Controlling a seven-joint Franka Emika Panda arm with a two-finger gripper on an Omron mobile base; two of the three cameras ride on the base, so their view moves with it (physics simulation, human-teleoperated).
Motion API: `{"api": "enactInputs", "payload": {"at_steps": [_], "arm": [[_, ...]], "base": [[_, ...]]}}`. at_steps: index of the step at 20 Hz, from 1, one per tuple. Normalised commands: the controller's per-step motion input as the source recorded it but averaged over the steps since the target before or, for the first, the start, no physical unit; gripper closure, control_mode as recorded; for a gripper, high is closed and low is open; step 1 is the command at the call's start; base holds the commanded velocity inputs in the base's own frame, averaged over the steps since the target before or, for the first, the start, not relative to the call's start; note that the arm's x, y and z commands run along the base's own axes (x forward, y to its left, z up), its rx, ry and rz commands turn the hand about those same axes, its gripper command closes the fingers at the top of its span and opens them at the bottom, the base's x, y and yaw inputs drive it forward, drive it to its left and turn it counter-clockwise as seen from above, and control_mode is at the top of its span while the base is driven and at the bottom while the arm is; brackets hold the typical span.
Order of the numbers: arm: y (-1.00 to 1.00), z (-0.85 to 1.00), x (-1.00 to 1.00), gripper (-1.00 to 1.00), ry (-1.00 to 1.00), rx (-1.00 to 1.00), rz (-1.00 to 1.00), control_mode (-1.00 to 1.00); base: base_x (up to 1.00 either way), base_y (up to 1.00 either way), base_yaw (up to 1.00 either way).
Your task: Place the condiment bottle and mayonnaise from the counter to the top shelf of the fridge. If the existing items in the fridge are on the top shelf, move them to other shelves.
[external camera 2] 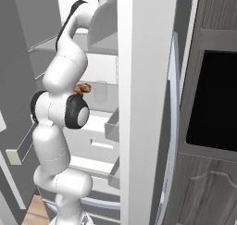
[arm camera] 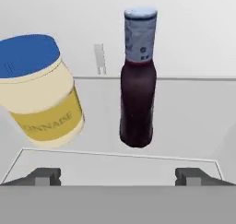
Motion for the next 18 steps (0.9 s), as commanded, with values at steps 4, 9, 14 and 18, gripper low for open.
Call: {"api": "enactInputs", "payload": {"at_steps": [4, 9, 14, 18], "arm": [[0.41, -0.07, -0.03, -1.0, -0.42, 0.04, 0.0, -1.0], [0.1, 0.0, -0.56, -1.0, -0.49, 0.03, 0.0, -1.0], [0.11, 0.17, -1.0, -1.0, -0.48, 0.0, 0.0, -1.0], [0.02, 0.21, -1.0, -1.0, -0.42, -0.04, 0.0, -1.0]], "base": [[0.0, 0.0, 0.0], [0.0, 0.0, 0.0], [0.0, 0.0, 0.0], [0.0, 0.0, 0.0]]}}
